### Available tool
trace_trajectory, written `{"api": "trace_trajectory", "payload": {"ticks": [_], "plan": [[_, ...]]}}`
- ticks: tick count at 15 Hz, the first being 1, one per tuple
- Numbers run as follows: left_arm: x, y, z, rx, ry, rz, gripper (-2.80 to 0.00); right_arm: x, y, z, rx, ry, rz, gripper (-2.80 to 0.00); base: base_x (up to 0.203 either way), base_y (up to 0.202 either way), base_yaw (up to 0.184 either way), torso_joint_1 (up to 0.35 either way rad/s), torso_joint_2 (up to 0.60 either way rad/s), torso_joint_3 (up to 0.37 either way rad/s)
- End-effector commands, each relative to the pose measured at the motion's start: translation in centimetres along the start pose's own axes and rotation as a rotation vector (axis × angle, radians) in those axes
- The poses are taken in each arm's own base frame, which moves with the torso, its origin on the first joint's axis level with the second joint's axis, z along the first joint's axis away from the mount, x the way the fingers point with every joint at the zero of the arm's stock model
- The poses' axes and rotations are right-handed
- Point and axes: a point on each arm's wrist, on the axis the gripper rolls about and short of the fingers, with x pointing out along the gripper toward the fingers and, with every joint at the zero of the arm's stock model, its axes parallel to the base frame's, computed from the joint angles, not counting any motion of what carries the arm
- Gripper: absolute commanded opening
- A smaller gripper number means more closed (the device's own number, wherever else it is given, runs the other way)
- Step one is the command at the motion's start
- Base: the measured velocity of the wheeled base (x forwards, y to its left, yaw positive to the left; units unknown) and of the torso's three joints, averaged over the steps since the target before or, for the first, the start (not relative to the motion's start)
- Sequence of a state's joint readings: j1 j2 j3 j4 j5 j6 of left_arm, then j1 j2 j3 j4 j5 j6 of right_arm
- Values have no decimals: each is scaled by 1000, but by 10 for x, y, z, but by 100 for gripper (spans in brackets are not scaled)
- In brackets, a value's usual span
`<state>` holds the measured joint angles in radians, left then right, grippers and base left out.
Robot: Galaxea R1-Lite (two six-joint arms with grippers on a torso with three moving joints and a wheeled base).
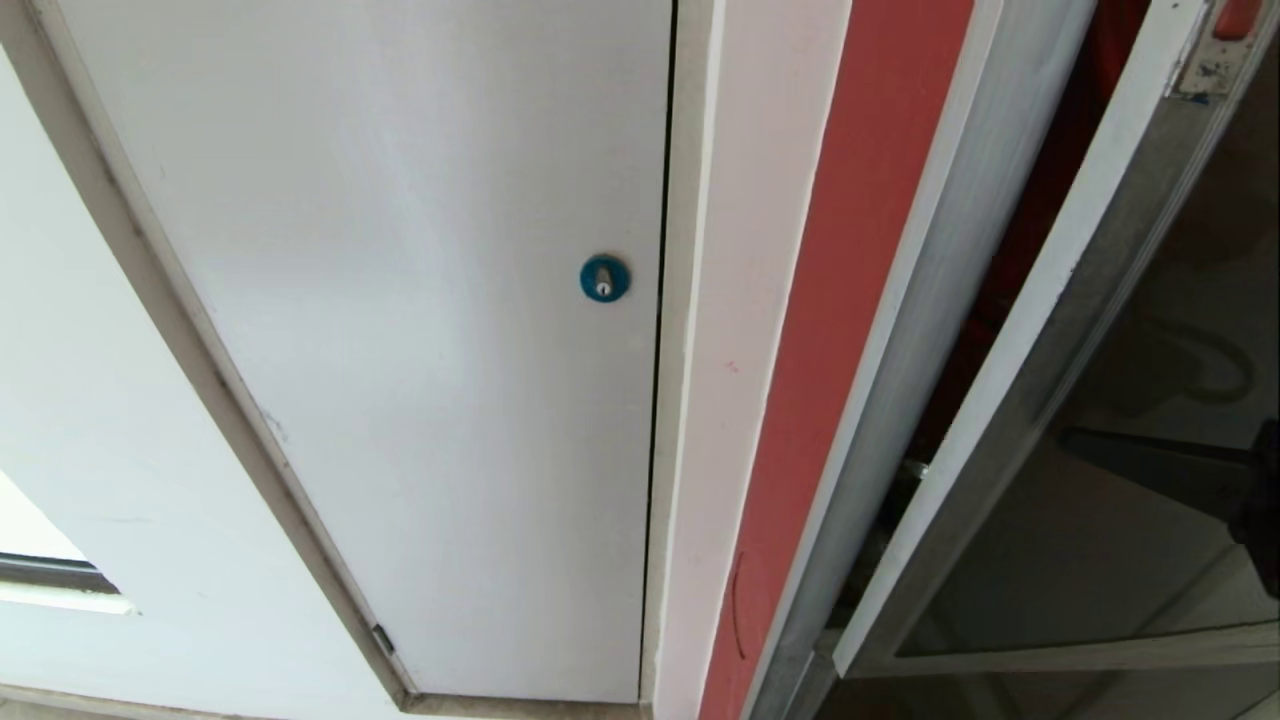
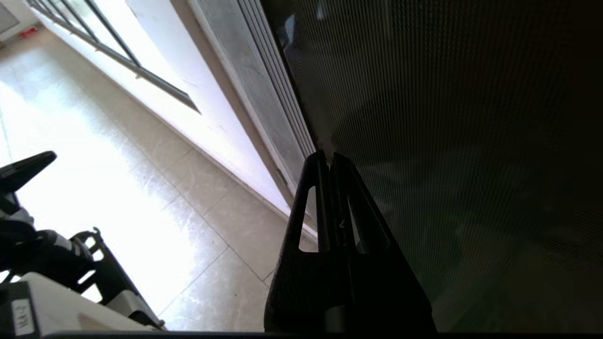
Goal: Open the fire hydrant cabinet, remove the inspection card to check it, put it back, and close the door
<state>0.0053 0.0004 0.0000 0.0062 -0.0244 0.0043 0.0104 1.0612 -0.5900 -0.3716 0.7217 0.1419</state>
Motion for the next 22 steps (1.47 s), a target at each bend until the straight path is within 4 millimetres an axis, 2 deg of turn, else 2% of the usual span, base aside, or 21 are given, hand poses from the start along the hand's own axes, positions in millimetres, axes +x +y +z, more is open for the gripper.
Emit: {"api": "trace_trajectory", "payload": {"ticks": [1,4,10,14,22], "plan": [[0,0,0,0,1,1,-280,18,-17,-3,39,43,-11,-280,0,0,0,0,0,0],[0,0,0,0,0,1,-280,27,-25,-2,37,56,-17,-280,0,0,0,0,0,0],[0,0,0,0,1,1,-280,31,-23,-9,34,82,-6,-280,0,0,0,0,0,0],[0,0,0,0,1,1,-280,43,-22,-14,-2,115,-35,-280,0,0,0,0,0,0],[0,0,0,0,1,1,-280,52,-25,-11,-9,115,-80,-280,0,0,0,0,0,0]]}}
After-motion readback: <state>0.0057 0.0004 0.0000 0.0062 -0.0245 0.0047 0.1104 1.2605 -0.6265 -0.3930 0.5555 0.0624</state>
